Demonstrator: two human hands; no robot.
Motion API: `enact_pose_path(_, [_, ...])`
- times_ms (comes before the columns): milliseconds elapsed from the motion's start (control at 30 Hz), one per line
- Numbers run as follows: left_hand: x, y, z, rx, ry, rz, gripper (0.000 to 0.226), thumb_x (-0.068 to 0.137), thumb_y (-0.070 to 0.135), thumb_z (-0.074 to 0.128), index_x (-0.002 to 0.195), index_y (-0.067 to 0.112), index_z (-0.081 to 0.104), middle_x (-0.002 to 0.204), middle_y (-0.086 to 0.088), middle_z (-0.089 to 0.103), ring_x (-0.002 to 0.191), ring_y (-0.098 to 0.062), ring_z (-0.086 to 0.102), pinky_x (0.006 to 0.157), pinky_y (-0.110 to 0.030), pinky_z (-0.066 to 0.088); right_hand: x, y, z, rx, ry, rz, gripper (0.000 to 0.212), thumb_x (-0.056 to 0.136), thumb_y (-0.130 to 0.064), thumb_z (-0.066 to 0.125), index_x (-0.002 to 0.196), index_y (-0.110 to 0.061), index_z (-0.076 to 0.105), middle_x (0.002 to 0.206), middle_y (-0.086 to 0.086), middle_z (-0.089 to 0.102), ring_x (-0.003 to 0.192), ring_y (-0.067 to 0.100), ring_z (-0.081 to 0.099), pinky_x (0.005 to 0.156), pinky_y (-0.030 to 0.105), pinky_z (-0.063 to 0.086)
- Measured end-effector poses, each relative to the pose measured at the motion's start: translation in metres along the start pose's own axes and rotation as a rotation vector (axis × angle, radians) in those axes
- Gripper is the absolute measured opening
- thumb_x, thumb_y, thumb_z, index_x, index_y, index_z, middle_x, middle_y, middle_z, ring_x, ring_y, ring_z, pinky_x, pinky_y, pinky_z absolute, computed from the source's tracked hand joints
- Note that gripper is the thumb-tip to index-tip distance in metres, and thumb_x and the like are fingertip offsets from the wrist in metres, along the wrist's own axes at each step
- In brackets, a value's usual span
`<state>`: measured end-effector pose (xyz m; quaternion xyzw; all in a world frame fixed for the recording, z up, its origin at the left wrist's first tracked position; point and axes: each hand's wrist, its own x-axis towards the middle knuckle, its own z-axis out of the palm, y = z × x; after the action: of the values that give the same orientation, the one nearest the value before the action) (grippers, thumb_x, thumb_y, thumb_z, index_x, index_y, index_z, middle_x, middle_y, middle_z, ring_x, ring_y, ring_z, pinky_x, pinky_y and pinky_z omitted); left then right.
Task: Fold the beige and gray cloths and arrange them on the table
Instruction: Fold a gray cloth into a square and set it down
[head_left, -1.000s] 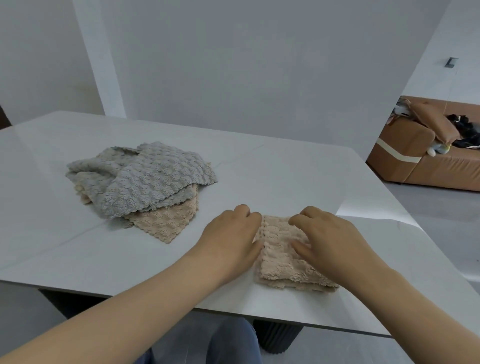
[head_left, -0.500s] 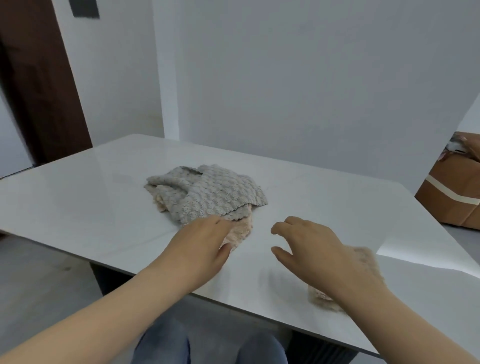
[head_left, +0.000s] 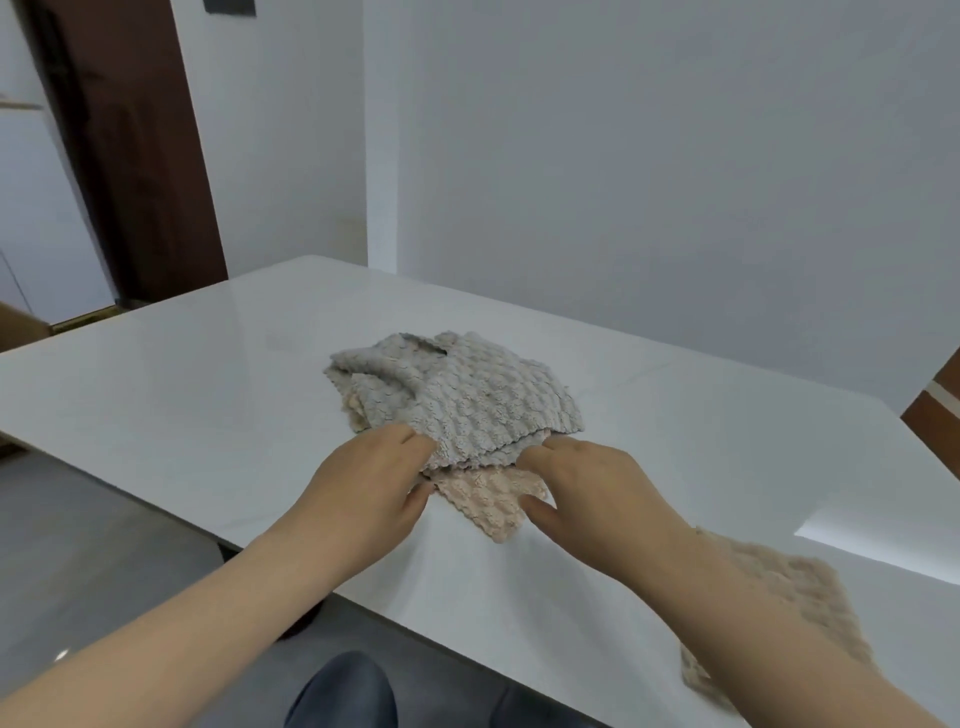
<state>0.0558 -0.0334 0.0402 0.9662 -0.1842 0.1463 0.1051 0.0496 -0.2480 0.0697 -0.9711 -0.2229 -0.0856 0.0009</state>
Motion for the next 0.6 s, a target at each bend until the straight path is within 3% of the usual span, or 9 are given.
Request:
enact_pose_path(133, [0.015,-0.013,0.013,0.022,-0.024,0.013,0.016,0.083,0.019,0.058,0.096,0.01,0.061,0.094,-0.003,0.058,0.08,-0.023,0.056,0.065,-0.042,0.051,0.023,0.003,0.009,-0.004,-0.032,-0.021,0.026,0.094,-0.035,0.046,0.113,-0.02,0.055,0.108,-0.003,0.059,0.101,0.02,0.058,0.081,0.035,0.048])
enact_pose_path(467, [0.04,-0.034,0.046,0.001,-0.074,-0.016,0.033,0.075,0.025,0.065,0.105,0.013,0.061,0.113,0.0,0.053,0.097,-0.023,0.055,0.074,-0.04,0.052,0.061,0.009,0.031,0.013,-0.078,-0.055,0.023,0.094,-0.032,0.047,0.11,-0.018,0.056,0.102,-0.002,0.058,0.096,0.021,0.059,0.076,0.034,0.048])
enact_pose_path(600, [0.043,-0.038,0.053,-0.041,-0.003,0.006,0.021,0.078,0.022,0.064,0.097,0.013,0.065,0.107,0.0,0.058,0.09,-0.023,0.058,0.068,-0.039,0.053,0.071,0.008,0.037,0.025,-0.079,-0.085,0.026,0.094,-0.033,0.047,0.114,-0.018,0.056,0.105,-0.001,0.058,0.1,0.021,0.058,0.078,0.035,0.049])
